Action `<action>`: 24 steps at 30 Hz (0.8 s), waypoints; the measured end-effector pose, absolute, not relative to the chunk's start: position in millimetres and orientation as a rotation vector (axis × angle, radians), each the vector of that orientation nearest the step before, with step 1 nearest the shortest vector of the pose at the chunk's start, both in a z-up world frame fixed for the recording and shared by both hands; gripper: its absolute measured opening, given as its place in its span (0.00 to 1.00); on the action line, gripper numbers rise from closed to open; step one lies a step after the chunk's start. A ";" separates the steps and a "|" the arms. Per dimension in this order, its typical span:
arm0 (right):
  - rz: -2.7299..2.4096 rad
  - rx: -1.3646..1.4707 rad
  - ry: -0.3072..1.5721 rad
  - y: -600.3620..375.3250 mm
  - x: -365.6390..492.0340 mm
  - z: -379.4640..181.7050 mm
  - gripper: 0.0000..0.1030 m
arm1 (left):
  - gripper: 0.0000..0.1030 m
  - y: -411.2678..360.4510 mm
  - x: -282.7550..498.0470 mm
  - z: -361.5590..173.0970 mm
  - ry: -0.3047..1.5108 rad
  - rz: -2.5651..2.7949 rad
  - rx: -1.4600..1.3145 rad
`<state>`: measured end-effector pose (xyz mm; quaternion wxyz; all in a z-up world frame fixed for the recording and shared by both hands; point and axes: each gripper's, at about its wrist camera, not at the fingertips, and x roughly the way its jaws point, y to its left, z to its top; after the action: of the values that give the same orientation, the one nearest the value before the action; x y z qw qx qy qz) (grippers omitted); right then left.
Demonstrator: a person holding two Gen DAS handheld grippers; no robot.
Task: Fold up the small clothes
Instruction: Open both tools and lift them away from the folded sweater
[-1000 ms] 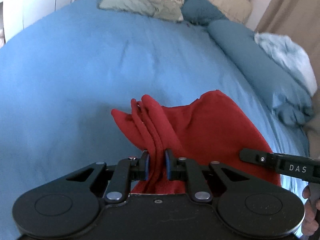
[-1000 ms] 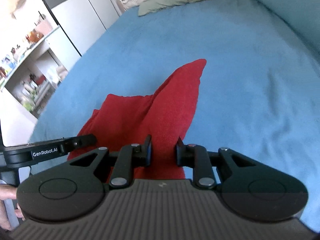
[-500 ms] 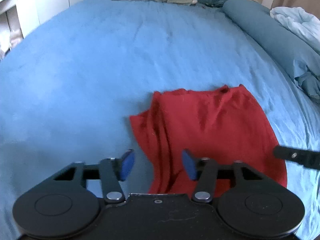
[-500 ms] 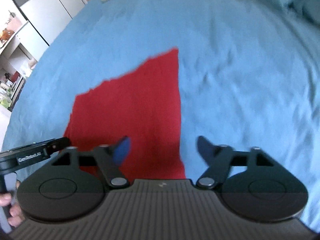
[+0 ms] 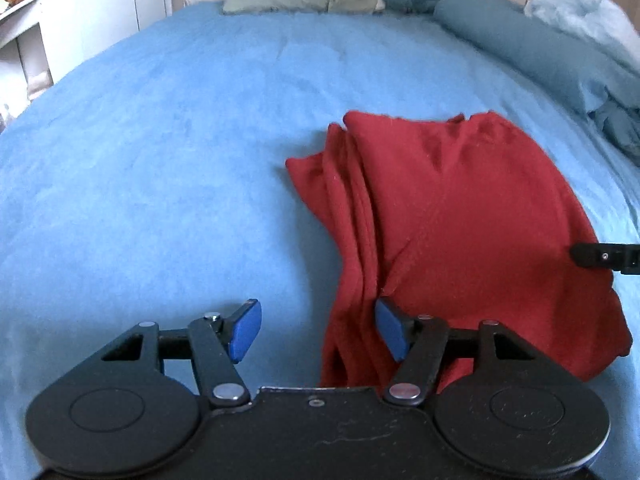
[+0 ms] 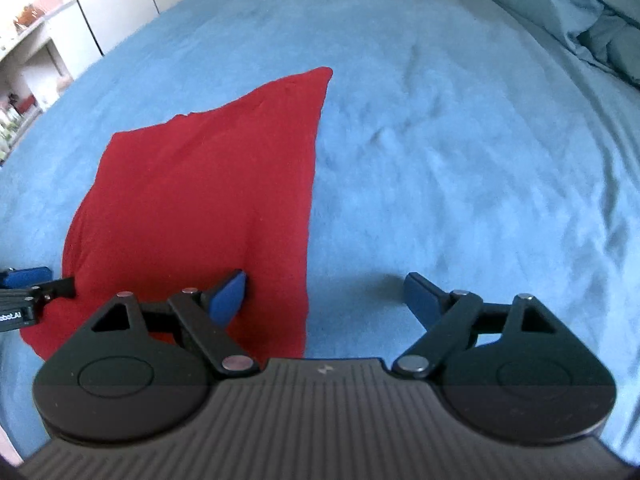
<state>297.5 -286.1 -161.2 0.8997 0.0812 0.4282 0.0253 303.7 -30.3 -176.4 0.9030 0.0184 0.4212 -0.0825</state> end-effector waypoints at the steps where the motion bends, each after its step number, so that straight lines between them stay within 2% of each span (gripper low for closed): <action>1: 0.059 0.159 0.868 -285.8 295.1 -161.2 0.98 | 0.67 -29.8 301.6 -176.4 0.853 -0.170 0.042; 6: 0.053 0.050 0.759 -270.5 272.7 -135.7 0.97 | 0.55 -24.5 284.9 -154.1 0.776 -0.145 0.029; 12: 0.023 0.033 0.658 -257.0 201.4 -42.4 0.99 | 0.58 -13.2 232.4 -60.5 0.713 -0.126 -0.006; 14: -0.001 0.043 0.643 -253.6 173.2 -9.5 1.00 | 0.71 -9.8 209.3 -28.2 0.688 -0.129 -0.017; 16: -0.028 0.052 0.617 -249.3 147.7 16.0 1.00 | 1.00 -6.9 183.2 2.1 0.643 -0.121 -0.028; 19: -0.051 0.050 0.620 -239.4 115.3 41.1 1.00 | 1.00 -2.4 144.8 31.3 0.584 -0.111 -0.056; 24: -0.058 0.037 0.654 -224.5 69.2 50.8 1.00 | 1.00 -4.5 104.5 39.0 0.627 -0.080 -0.049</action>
<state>69.2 -224.5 50.8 0.9464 0.0180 0.3214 -0.0283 104.5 -4.5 39.0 0.9502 -0.0240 0.3082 -0.0393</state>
